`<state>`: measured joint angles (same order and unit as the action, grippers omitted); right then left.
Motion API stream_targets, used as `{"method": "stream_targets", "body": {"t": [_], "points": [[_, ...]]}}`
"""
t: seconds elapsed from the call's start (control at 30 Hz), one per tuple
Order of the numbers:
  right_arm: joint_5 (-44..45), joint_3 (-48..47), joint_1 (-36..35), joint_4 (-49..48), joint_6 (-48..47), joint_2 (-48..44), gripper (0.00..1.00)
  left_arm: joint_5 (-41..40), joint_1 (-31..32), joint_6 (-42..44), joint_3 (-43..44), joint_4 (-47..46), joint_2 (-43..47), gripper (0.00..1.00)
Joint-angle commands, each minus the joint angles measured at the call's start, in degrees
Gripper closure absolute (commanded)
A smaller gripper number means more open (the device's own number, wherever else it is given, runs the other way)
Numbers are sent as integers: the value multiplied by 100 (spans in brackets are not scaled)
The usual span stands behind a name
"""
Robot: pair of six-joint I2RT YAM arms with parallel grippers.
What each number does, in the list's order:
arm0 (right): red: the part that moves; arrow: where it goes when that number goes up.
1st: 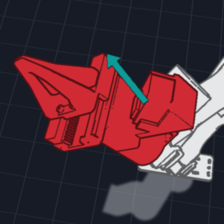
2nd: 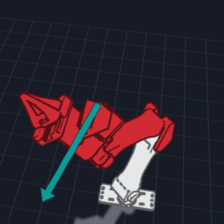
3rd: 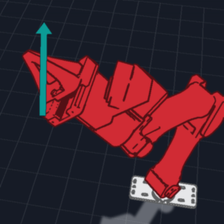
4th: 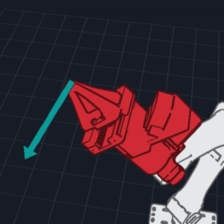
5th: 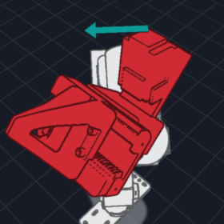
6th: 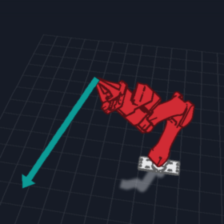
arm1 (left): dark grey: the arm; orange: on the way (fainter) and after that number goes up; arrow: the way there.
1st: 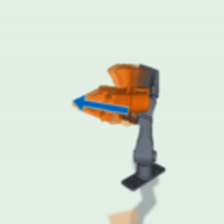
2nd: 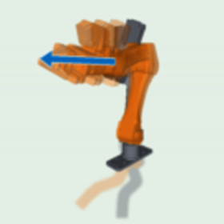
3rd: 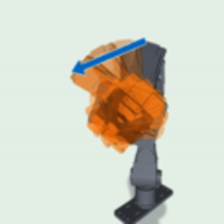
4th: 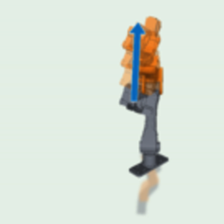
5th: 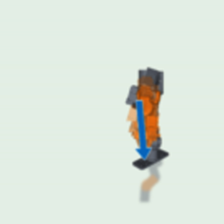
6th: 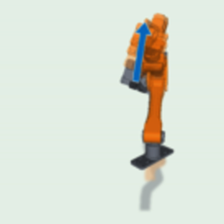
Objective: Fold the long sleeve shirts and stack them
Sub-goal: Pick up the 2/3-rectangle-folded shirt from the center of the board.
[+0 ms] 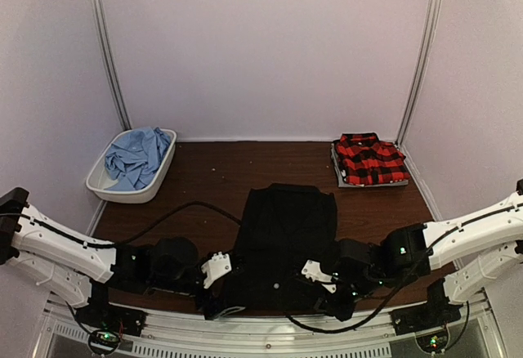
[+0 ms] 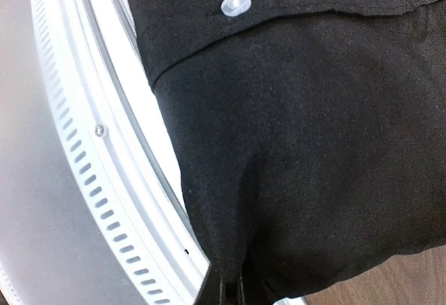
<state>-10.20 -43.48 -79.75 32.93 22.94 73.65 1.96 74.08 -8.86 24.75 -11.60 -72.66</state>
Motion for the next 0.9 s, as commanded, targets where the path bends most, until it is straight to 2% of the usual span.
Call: {"method": "stream_targets", "body": {"t": [0.0,0.33,0.5,0.63,0.77,0.87], "points": [[-307,88,34,12,191,-269,100,95,82,384,-165,-529,14,2],[-758,68,479,-84,154,-664,100,-304,209,634,-152,-582,-328,3],[-893,90,625,-83,141,-780,100,-580,247,723,-16,-499,-539,13],[-894,145,674,-97,145,-808,100,-763,247,659,176,-250,-582,35],[-844,186,697,-124,160,-808,100,-652,247,495,466,177,-578,69],[-805,204,699,-132,189,-799,100,-435,244,372,714,573,-489,90]]}}
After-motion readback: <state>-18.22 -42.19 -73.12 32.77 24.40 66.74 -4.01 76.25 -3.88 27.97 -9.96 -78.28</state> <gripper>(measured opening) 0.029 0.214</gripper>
